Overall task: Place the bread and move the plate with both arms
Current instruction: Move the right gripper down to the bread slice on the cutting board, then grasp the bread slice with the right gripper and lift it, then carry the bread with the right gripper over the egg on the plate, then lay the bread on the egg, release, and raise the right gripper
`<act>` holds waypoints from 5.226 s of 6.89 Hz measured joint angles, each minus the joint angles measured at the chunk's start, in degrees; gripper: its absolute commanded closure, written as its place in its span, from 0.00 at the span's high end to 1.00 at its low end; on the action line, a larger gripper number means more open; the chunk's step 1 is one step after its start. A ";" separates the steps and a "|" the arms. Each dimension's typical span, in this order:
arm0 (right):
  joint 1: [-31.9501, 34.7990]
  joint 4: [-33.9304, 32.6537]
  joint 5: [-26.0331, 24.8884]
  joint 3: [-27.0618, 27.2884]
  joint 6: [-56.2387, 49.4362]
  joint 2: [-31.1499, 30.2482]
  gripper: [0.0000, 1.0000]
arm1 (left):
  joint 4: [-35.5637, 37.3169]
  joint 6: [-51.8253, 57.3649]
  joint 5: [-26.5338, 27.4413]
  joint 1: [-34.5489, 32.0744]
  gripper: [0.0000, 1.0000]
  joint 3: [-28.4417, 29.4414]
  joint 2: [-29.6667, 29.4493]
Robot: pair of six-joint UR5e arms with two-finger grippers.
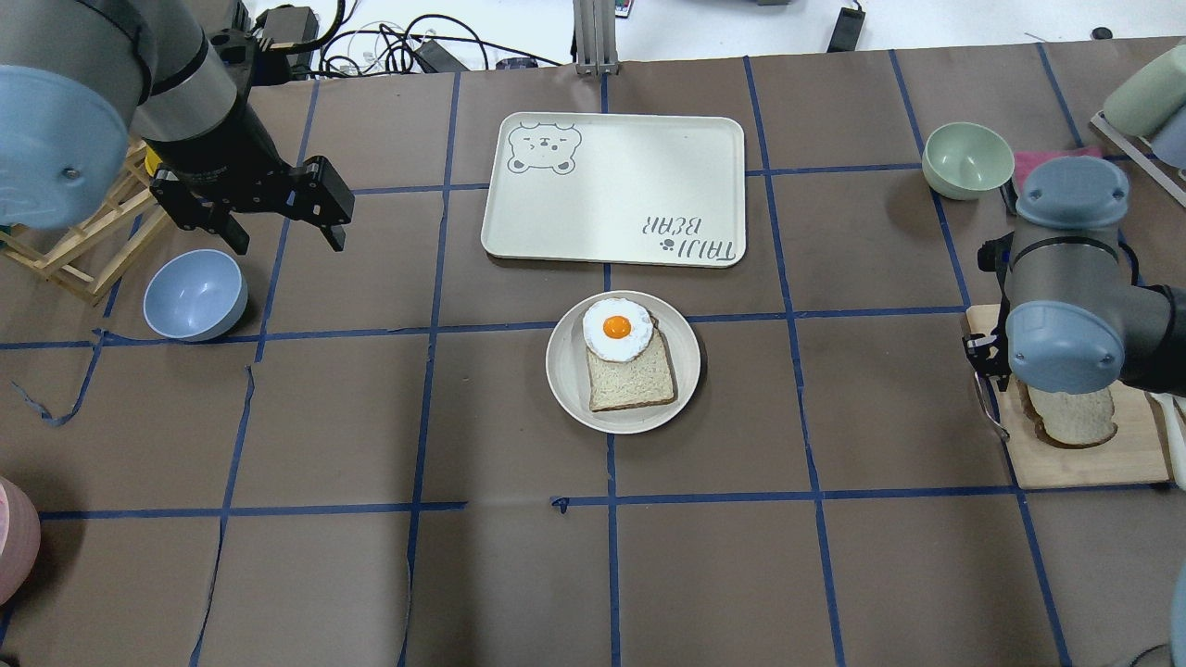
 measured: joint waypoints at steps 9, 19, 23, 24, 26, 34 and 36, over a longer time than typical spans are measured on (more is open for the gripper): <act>-0.04 0.27 -2.97 -0.02 0.31 0.03 0.00 | 0.14 0.00 -0.09 0.00 1.00 -0.03 0.04; 21.45 31.10 5.27 -19.25 22.24 -9.79 0.00 | 0.73 -0.08 -0.06 0.00 1.00 -0.04 0.00; 37.71 28.88 15.68 -20.04 45.86 -5.75 0.00 | 1.36 -0.08 -0.07 0.03 1.00 -0.03 0.06; 38.87 25.98 17.89 -20.09 47.40 -4.66 0.00 | 1.48 -0.08 -0.06 0.03 1.00 -0.03 0.05; 41.32 19.16 20.31 -20.18 50.22 -0.96 0.00 | 1.54 -0.08 -0.02 0.00 1.00 -0.03 0.01; 46.05 6.79 19.00 -23.22 47.37 7.07 0.80 | 1.57 -0.08 -0.01 0.00 1.00 -0.12 -0.02; 45.41 5.45 19.26 -22.17 44.42 6.16 1.00 | 1.70 -0.24 -0.06 0.00 1.00 -0.12 -0.26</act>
